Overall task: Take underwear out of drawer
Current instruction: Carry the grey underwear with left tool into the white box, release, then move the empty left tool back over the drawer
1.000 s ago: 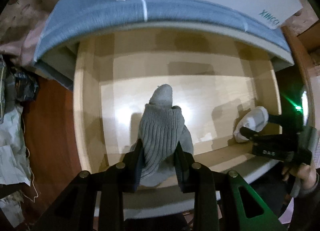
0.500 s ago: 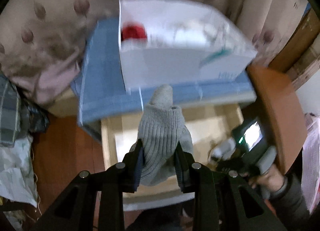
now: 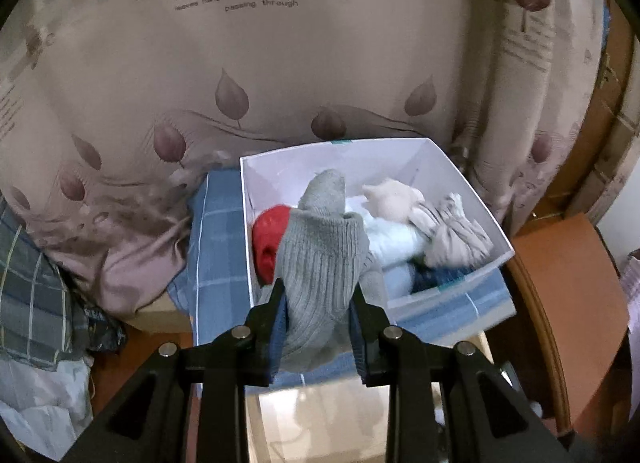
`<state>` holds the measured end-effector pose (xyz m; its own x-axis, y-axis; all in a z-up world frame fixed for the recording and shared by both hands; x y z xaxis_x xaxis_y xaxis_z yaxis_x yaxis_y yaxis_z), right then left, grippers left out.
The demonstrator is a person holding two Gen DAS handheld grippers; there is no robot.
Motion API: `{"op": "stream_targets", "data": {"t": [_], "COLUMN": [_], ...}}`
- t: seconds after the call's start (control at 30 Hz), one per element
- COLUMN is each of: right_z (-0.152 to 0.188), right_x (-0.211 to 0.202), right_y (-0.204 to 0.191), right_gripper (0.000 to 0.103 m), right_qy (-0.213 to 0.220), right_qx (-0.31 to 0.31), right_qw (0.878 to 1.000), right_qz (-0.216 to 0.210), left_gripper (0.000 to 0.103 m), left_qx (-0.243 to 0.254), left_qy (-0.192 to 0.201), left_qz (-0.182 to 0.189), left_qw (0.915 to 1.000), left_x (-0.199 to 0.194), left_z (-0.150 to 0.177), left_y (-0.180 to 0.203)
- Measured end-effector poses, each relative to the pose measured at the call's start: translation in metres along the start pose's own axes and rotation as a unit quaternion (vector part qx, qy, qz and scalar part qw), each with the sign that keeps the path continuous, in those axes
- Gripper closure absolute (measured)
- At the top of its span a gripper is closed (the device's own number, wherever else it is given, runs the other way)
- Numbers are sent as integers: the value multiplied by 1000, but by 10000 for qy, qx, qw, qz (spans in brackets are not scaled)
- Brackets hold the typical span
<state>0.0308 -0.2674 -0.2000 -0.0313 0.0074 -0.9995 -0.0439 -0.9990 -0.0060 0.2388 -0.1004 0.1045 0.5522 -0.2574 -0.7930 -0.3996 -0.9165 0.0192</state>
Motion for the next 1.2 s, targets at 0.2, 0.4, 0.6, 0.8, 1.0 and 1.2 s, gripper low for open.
{"op": "stream_targets", "data": {"t": [0.2,0.4,0.6,0.8,1.0,1.2], "right_z": [-1,0,-1,-1,-1,-2], "right_x": [-1,-4,-5,-6,-6,-8], "right_y": [0,0,0,1,1,1], "right_gripper": [24,24,24,24,24,26], "right_qy": [35,63,75,90,97,106], "right_qx": [19,9,9,20,21,20], "right_qw": [10000,10000,10000,9999,9999,9999], "right_qz": [-12,-36,-43,-47,-40,-17], "left_gripper": [75,74,65,58,57,50], "left_qx": [-6,-152,-241,-360,-461,-257], "left_qy": [-264,-699,-878,-1032,-662,-366], "left_qz": [-185,-303,-328,-271,-207,-433], "left_qw": [9995,9970,9953,9936,9965,9981], "left_x": [46,85,102,102,69,22], "left_z": [-13,0,6,9,-2,9], "left_y": [-7,-14,-18,-19,-23,-29]}}
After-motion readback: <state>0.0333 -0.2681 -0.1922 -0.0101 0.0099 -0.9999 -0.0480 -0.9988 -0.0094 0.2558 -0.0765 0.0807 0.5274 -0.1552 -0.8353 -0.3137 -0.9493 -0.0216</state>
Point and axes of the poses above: each gripper's, at about its wrist camera, not at the fingertips, and x roughly the way its jaws point, y to its right, z to its underside, the point moved 9 cm from there along x, roughly the way its jaws point, and after that the axes turned 1 degree about z, right-handed, at the moved point
